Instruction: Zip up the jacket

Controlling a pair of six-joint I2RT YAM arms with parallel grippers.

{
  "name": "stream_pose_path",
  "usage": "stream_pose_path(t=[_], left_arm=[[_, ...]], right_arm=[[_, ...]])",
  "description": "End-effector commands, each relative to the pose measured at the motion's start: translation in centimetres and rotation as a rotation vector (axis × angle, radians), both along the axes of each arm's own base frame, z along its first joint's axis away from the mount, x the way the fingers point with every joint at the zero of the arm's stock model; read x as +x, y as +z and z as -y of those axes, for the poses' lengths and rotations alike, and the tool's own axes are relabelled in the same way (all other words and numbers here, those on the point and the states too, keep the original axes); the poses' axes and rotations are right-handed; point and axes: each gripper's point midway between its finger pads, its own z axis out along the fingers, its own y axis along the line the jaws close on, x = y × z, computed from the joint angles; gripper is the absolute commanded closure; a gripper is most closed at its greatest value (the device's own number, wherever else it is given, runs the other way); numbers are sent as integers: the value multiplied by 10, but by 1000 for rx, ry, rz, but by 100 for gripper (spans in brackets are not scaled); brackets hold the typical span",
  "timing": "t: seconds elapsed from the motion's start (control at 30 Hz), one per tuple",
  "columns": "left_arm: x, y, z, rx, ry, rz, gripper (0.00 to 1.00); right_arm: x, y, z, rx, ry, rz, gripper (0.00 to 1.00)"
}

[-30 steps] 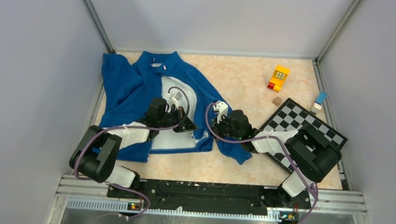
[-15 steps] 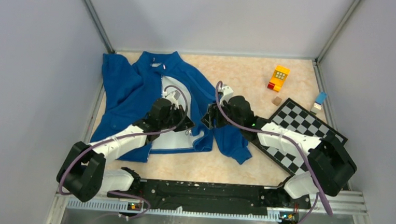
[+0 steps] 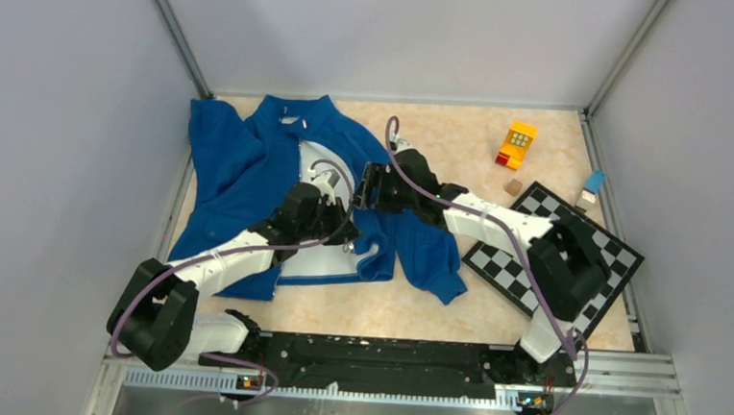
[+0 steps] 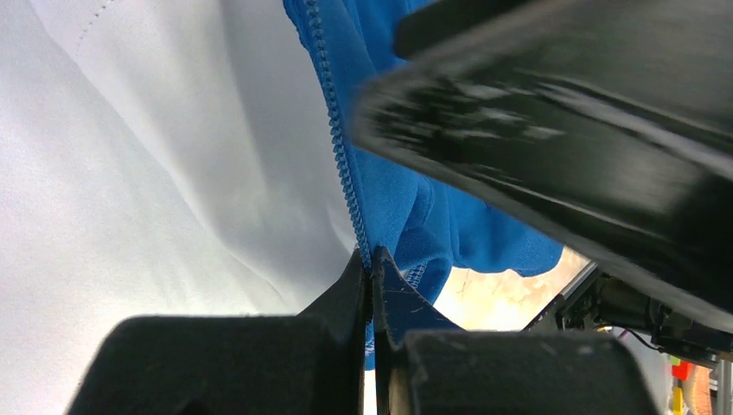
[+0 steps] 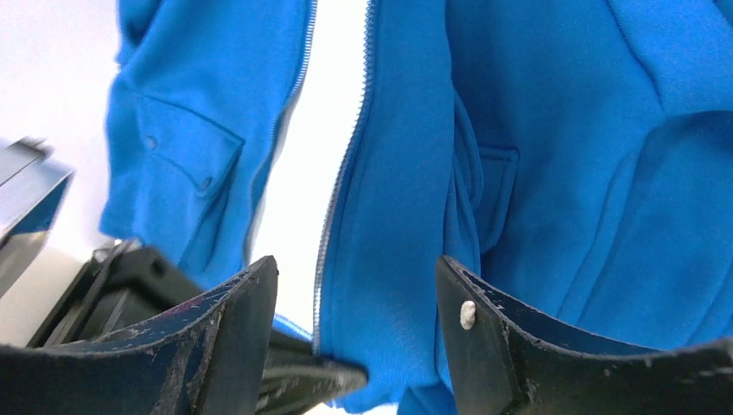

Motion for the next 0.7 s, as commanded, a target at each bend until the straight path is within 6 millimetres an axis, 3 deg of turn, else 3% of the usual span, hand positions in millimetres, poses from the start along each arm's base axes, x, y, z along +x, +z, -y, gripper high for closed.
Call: stream_pose_path(t=[0.0, 0.17, 0.3, 0.4, 0.43, 0.67], left_arm=[[9, 16, 8, 6, -34, 73, 100], [14, 16, 2, 67, -22, 95, 100], [14, 20, 4, 64, -31, 98, 99], [5, 16, 0, 68, -33, 50, 88], [2, 17, 0, 59, -42, 48, 84], [-18, 31, 4, -74, -126, 20, 45]], right_arm=[[11, -7, -21, -53, -3, -3, 34], [16, -28, -29, -151, -4, 16, 41], [15, -25, -33, -128, 1, 26, 75], [14, -16, -36, -74, 34, 39, 97], [12, -13, -38, -44, 58, 38, 100], [7, 1, -44, 111, 144, 49, 100]])
